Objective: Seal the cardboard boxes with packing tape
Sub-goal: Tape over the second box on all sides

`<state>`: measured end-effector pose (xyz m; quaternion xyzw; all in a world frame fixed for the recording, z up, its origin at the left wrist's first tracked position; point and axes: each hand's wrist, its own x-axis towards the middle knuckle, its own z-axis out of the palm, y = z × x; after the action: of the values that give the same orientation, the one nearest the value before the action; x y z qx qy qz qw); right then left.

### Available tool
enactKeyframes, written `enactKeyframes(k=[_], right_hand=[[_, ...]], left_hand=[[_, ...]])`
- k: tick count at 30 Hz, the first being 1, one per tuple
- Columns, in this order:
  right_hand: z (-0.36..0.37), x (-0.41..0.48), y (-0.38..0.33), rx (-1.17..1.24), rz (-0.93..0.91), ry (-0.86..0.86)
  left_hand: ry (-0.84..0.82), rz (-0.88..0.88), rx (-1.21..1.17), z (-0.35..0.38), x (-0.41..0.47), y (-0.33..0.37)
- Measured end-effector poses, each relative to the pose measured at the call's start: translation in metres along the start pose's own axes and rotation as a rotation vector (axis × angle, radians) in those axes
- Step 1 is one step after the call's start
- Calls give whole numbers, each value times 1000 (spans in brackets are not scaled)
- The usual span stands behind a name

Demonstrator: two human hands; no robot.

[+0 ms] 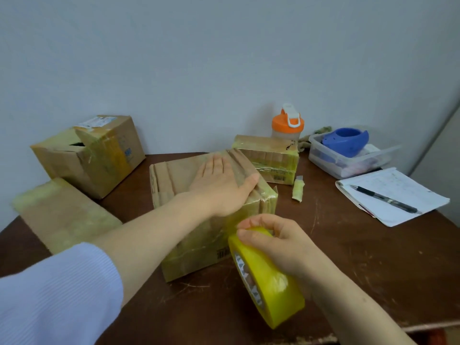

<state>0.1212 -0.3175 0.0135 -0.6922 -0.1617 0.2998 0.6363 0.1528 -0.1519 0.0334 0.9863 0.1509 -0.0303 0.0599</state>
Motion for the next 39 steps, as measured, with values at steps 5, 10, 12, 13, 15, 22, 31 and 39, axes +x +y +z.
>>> enactKeyframes(k=[5,10,12,13,15,22,31,39], right_hand=[[0,-4,-4,-9,-16,-10],[5,-9,-3,35,-13,30],[7,-14,-3,57,-31,57],[7,-16,-1,77,-29,70],[8,-18,4,124,-11,69],[29,-35,8,111,-38,-32],[-65,41,2,-329,-97,532],[-103,139,34,-1142,112,279]], left_hand=[[-11,-10,7,-9,5,-3],[-12,-16,-39,-16,-5,-1],[0,6,-36,-16,-18,0],[3,30,-13,-14,-27,1],[12,97,36,-6,-44,3],[-90,274,167,-21,-53,-25],[-127,292,156,-18,-47,-29],[-144,298,172,-16,-45,-30]])
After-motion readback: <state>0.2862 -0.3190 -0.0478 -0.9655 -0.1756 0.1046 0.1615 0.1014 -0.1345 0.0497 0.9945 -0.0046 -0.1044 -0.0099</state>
